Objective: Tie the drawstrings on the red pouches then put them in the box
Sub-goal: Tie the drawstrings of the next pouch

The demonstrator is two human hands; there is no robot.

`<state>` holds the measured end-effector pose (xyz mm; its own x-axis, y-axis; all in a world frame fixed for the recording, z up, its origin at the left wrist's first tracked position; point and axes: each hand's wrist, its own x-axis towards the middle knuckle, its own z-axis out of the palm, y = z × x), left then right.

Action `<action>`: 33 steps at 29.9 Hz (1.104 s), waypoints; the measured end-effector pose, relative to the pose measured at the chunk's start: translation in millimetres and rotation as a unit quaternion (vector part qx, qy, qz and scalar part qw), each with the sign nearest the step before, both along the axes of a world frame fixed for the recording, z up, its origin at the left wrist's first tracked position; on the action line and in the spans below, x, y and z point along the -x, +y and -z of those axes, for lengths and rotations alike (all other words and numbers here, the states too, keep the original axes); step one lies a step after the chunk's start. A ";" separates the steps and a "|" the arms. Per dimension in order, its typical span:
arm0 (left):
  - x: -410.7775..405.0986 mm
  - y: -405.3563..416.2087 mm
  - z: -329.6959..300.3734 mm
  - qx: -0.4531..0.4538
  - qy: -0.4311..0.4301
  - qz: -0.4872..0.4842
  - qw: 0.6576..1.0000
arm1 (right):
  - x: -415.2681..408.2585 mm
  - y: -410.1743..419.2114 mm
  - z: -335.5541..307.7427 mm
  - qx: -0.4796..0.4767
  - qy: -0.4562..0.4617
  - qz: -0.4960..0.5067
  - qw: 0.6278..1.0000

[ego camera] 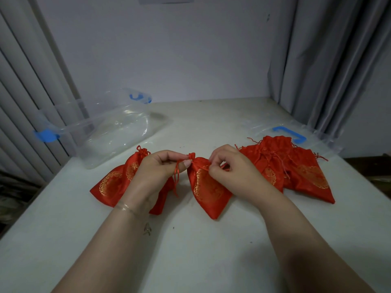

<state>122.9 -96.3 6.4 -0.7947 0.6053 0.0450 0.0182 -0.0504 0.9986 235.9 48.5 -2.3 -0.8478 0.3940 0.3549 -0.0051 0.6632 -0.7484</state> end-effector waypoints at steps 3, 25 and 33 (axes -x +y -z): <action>-1.1 -0.8 1.6 0.027 0.058 0.005 0.998 | 1.2 5.0 5.8 -0.021 -0.042 0.024 0.999; -11.8 5.8 13.0 0.094 0.560 -0.051 0.822 | 5.8 -6.0 2.4 0.301 -0.035 -0.033 0.952; -10.2 5.6 12.7 0.116 0.581 -0.059 0.803 | 6.5 -7.9 0.0 0.242 -0.001 -0.003 0.970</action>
